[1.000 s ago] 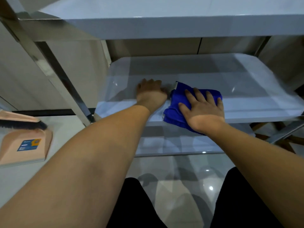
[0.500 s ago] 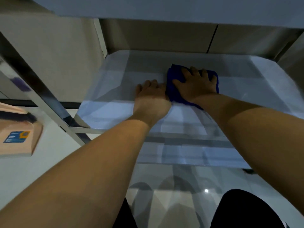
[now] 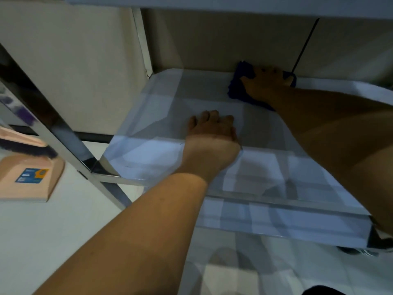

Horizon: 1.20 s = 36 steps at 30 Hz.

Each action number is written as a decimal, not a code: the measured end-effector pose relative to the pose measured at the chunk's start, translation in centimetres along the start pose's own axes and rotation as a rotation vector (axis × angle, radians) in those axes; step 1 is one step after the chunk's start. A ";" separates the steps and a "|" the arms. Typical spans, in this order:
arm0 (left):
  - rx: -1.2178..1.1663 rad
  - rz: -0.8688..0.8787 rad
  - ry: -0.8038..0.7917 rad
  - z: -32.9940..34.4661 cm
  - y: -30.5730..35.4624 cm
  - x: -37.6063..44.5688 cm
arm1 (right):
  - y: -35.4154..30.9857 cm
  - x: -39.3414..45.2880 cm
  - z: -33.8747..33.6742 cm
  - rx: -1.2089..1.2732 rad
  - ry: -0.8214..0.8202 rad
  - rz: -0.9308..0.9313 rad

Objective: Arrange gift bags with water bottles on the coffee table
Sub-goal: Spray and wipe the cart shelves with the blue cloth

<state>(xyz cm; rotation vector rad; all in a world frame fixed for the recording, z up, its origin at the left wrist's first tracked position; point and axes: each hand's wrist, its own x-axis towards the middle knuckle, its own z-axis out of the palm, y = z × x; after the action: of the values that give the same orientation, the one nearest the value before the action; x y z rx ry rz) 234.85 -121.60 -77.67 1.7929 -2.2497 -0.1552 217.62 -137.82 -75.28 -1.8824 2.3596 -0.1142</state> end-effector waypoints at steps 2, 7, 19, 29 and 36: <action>0.001 -0.001 0.000 0.0 0.0 -0.1 | 0.3 -0.1 0.1 0.002 -0.013 -0.005; 0.030 -0.006 -0.009 0.1 -0.2 -0.1 | 0.8 -2.2 0.0 0.021 -0.038 -0.054; 0.004 -0.033 -0.082 -0.2 -0.2 0.2 | 3.8 -18.1 0.3 0.010 -0.044 -0.056; 0.205 -0.083 -0.174 -2.5 2.6 -0.2 | 9.6 -28.2 -0.2 0.048 -0.021 -0.018; 0.081 0.095 -0.153 -0.8 9.7 -0.3 | 15.3 -29.1 -1.1 0.062 -0.010 0.105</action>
<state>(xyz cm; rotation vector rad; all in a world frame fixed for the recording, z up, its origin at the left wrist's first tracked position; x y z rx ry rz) 226.00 -119.02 -74.54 1.7636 -2.4761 -0.1913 209.04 -106.04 -74.82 -1.7246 2.4133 -0.1657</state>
